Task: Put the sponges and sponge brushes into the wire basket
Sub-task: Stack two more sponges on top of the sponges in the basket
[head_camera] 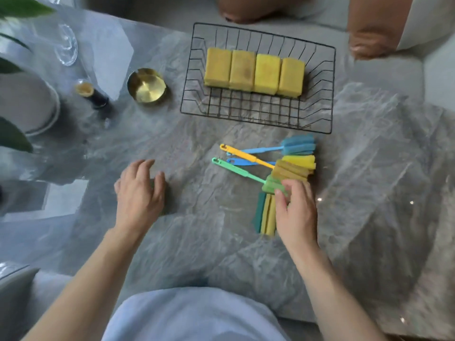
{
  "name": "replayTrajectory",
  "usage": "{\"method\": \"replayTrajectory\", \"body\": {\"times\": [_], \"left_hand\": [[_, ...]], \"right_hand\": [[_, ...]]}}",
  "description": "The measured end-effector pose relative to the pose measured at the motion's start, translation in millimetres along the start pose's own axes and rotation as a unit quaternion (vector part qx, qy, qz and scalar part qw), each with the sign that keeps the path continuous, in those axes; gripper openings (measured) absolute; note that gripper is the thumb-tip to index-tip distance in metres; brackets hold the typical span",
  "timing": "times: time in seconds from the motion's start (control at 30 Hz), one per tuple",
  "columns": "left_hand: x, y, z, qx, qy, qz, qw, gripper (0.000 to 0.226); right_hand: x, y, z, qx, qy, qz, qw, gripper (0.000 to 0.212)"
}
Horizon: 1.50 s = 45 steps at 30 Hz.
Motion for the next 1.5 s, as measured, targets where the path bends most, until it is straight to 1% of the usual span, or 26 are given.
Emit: {"method": "replayTrajectory", "body": {"times": [0.07,0.1,0.17,0.23,0.3,0.37,0.47,0.53,0.63,0.73,0.83,0.9,0.97,1.0,1.07,1.13,1.2,1.23,1.3,1.33,1.43,1.5], "left_hand": [[-18.0,-27.0,3.4,-0.003,-0.009,-0.053,0.999,0.039],[-24.5,-37.0,6.0,-0.005,-0.016,-0.078,0.997,0.039],[-33.8,-49.4,12.3,-0.003,-0.037,-0.116,0.992,0.042],[-39.5,-52.8,20.3,-0.007,-0.064,-0.130,0.989,0.048],[-43.2,-50.7,29.0,-0.019,-0.090,-0.119,0.989,0.052],[-44.4,-47.4,34.5,-0.040,-0.098,-0.108,0.988,0.050],[-44.3,-44.6,38.6,-0.085,-0.097,-0.123,0.984,0.049],[-43.1,-44.3,41.1,-0.102,-0.104,-0.142,0.979,0.046],[-41.0,-44.0,41.5,-0.121,-0.099,-0.155,0.975,0.035],[-36.2,-41.0,40.2,-0.129,-0.095,-0.141,0.977,0.034],[-31.2,-32.8,36.8,-0.153,-0.085,-0.122,0.977,0.032],[-30.1,-24.2,32.3,-0.121,-0.059,-0.073,0.988,0.034],[-31.4,-14.7,31.6,-0.036,-0.029,0.002,0.999,0.036],[-33.3,-9.7,32.9,0.003,-0.021,0.037,0.999,0.037],[-39.4,0.2,38.0,0.046,-0.024,0.103,0.993,0.037],[-48.1,8.4,43.2,0.062,-0.023,0.161,0.985,0.033],[-53.6,12.9,44.6,0.041,-0.022,0.190,0.981,0.030],[-54.0,13.9,44.0,0.022,-0.027,0.196,0.980,0.033],[-52.7,14.8,42.2,-0.015,-0.033,0.188,0.982,0.041],[-50.9,14.9,40.8,-0.035,-0.031,0.168,0.985,0.045],[-41.8,9.1,40.1,-0.064,-0.038,0.057,0.996,0.054],[-36.6,3.9,45.9,-0.075,-0.085,0.001,0.993,0.054]], "right_hand": [[-24.2,17.0,-0.2,0.008,0.021,0.044,0.999,0.011],[-32.6,27.3,0.6,0.015,0.030,0.082,0.996,0.009],[-43.4,47.5,4.5,0.048,0.041,0.188,0.980,0.005],[-47.5,61.4,12.8,0.086,0.030,0.266,0.960,0.008],[-47.5,64.7,23.0,0.112,0.001,0.291,0.950,0.017],[-46.0,60.6,33.0,0.123,-0.024,0.287,0.950,0.025],[-43.4,54.3,48.2,0.056,-0.061,0.262,0.962,0.042],[-42.9,48.0,58.3,0.031,-0.071,0.254,0.964,0.049],[-43.6,36.9,72.8,0.019,-0.068,0.251,0.965,0.051],[-43.8,28.4,84.6,-0.001,-0.056,0.248,0.967,0.051],[-43.7,22.8,92.6,0.006,-0.051,0.254,0.966,0.048],[-44.4,20.2,95.9,0.013,-0.050,0.260,0.964,0.045],[-45.4,19.6,97.2,0.017,-0.044,0.266,0.963,0.044],[-46.2,19.8,97.5,0.018,-0.042,0.271,0.962,0.043],[-47.7,20.9,97.7,0.019,-0.041,0.277,0.960,0.042],[-49.0,22.3,97.1,0.021,-0.039,0.279,0.959,0.040],[-50.0,23.2,96.4,0.020,-0.038,0.280,0.959,0.039],[-50.2,23.4,96.2,0.020,-0.037,0.281,0.959,0.038],[-50.2,23.7,96.4,0.022,-0.038,0.282,0.958,0.038],[-50.0,23.5,96.5,0.023,-0.038,0.282,0.958,0.038],[-49.6,22.8,96.4,0.024,-0.036,0.284,0.958,0.038],[-49.7,22.2,96.3,0.023,-0.036,0.283,0.958,0.037]]}}
Point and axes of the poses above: each hand's wrist, its own x-axis towards the middle knuckle, its own z-axis out of the palm, y = z × x, the point moved 4 cm from there along x, towards the middle knuckle, and after that the axes turned 14 degrees about x, right-handed, at the moved point
